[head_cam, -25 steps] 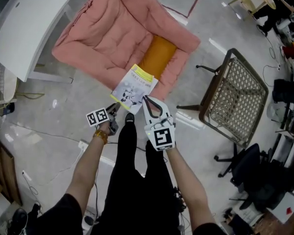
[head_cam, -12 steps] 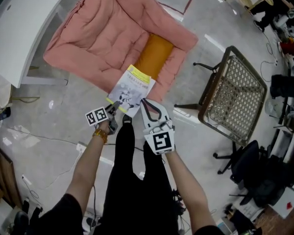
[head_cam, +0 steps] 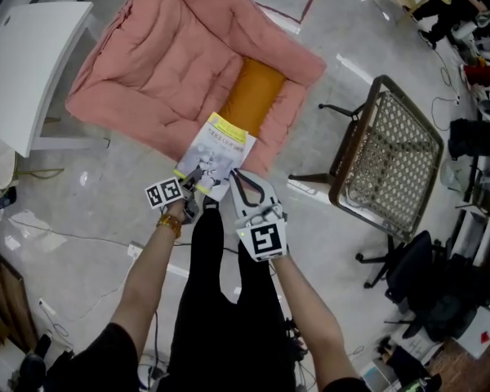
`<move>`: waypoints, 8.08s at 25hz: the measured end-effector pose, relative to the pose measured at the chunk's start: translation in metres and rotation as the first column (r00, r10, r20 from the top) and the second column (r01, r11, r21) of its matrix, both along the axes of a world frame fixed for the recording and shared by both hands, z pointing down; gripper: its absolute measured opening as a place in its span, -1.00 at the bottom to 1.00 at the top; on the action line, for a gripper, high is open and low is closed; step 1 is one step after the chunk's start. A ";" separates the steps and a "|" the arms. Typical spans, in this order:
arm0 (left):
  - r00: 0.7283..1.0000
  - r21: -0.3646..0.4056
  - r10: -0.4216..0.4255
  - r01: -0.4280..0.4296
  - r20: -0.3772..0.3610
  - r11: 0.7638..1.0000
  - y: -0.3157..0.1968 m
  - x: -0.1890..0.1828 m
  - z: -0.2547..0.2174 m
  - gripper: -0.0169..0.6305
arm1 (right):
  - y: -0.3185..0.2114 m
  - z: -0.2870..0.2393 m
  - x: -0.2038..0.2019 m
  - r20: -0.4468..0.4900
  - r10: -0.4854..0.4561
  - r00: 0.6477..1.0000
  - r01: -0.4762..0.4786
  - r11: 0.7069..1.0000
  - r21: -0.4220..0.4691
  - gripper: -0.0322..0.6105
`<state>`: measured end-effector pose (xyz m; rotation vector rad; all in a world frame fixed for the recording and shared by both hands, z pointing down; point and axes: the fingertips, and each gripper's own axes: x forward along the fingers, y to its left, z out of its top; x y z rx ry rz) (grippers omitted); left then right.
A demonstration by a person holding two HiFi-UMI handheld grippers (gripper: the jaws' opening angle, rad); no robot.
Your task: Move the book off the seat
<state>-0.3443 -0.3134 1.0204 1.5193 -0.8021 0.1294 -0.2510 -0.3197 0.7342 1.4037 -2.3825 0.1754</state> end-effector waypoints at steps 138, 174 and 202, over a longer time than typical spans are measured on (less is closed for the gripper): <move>0.949 0.486 0.314 -0.272 -0.007 0.831 0.039 0.344 -0.401 -0.72 | 0.041 -0.195 0.303 -0.001 0.176 0.984 -0.171 0.956 0.240 -0.85; 0.950 0.507 0.310 -0.278 0.021 0.816 0.138 0.582 -0.425 -0.73 | 0.160 -0.207 0.576 0.064 0.245 0.967 -0.253 0.934 0.253 -0.85; 0.932 0.478 0.361 -0.313 -0.009 0.820 0.208 0.772 -0.416 -0.72 | 0.238 -0.204 0.764 0.035 0.287 0.957 -0.285 0.922 0.262 -0.85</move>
